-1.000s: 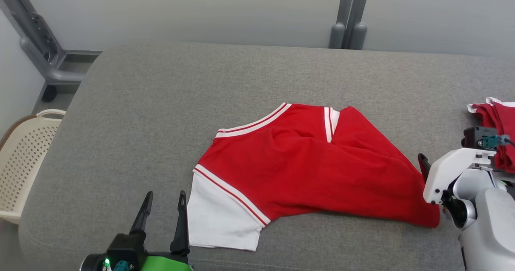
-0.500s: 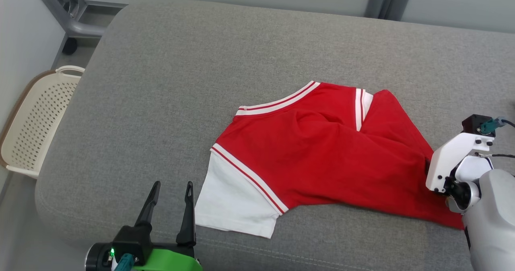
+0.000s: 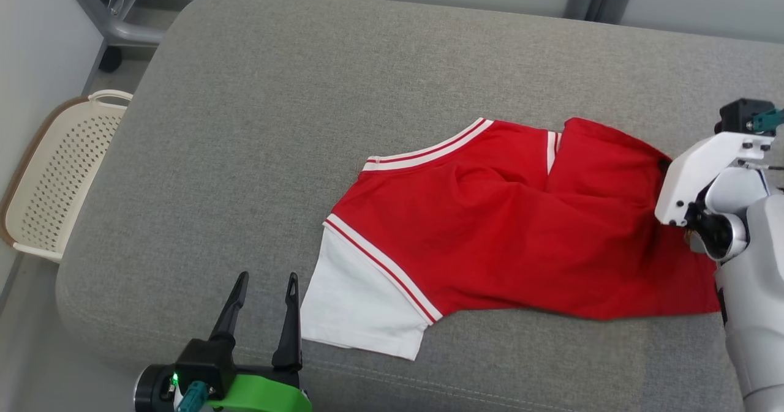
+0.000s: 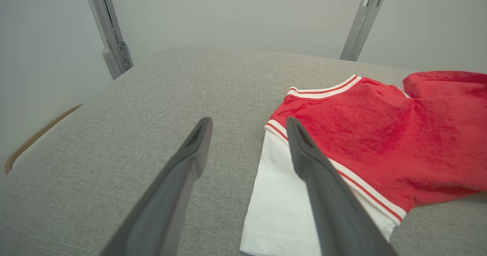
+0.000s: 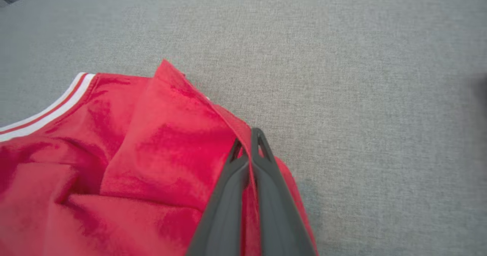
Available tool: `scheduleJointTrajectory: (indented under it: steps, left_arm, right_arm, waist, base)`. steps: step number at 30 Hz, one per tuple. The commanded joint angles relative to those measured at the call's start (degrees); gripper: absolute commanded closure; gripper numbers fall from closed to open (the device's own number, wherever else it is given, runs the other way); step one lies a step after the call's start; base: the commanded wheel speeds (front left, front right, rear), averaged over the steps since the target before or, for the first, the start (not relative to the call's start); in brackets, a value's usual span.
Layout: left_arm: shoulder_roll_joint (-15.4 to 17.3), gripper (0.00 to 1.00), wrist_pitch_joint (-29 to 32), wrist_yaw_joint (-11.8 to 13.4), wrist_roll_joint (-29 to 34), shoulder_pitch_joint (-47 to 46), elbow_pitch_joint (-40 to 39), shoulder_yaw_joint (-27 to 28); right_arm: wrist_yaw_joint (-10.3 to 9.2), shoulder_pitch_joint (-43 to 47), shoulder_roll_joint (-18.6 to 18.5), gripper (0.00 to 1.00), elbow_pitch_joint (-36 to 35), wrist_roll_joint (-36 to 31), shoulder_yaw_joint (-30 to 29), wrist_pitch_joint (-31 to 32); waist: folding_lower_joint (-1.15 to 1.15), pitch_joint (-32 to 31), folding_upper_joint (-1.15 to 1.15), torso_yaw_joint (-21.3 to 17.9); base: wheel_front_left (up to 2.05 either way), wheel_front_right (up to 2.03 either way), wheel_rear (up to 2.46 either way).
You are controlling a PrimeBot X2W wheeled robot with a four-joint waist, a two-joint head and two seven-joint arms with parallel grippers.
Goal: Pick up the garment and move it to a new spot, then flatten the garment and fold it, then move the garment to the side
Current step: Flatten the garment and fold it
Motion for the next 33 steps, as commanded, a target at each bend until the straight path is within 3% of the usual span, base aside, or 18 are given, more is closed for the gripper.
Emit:
scheduleJointTrajectory:
  steps: [1,8,16,17,18,22,28,33]
  left_arm:
    - [-0.11,0.00,-0.21,-0.35,0.33,-0.73,0.24,-0.01]
    - [-0.45,0.00,-0.22,-1.17,0.87,-1.18,0.11,-1.05]
    - [-1.38,0.00,-0.22,-2.00,1.63,-2.72,-0.58,-2.71]
    - [-1.55,0.00,-0.22,-2.14,1.70,-2.88,-0.60,-2.95]
    - [-1.72,0.00,-0.22,-2.23,1.77,-2.96,-0.51,-3.26]
    - [-2.33,0.00,-0.22,-2.50,1.90,-3.57,-0.22,-3.88]
    - [-2.60,0.00,-0.22,-2.16,2.00,-4.20,-0.27,-3.37]
    - [-2.24,0.00,-0.22,-1.87,2.13,-3.97,0.22,-2.41]
  right_arm:
    - [-0.01,-1.49,-0.63,1.00,-0.98,0.29,-0.34,0.11]
    - [-0.01,-7.70,-1.39,1.00,-0.04,-2.43,-3.24,-2.21]
    - [-0.01,-16.43,-1.87,1.00,7.81,-10.29,-11.26,-7.87]
    - [-0.01,-17.28,-1.90,0.97,8.85,-11.46,-12.35,-8.46]
    - [-0.01,-17.96,-2.02,0.00,9.87,-13.14,-13.18,-9.20]
    - [-0.01,-20.70,-0.39,0.00,12.64,-17.40,-17.68,-13.72]
    - [-0.01,-23.31,0.56,0.00,15.58,-20.88,-17.62,-18.70]
    - [-0.02,-22.21,-0.59,0.00,20.29,-22.45,-18.48,-17.97]
  waist:
    - [0.00,-0.04,0.00,0.09]
    - [0.00,1.04,0.00,1.69]
    - [0.00,4.59,0.00,5.49]
    - [0.00,4.98,0.00,5.97]
    - [0.00,5.31,0.00,6.49]
    - [0.00,6.34,0.00,7.89]
    - [0.00,6.43,0.00,7.97]
    - [0.00,4.70,0.00,6.63]
  base:
    - [0.00,0.00,0.00]
    - [0.00,0.00,0.00]
    - [0.00,0.00,0.00]
    - [0.00,0.00,0.00]
    - [0.00,0.00,0.00]
    - [0.00,0.00,0.00]
    - [0.00,0.00,0.00]
    - [0.00,0.00,0.00]
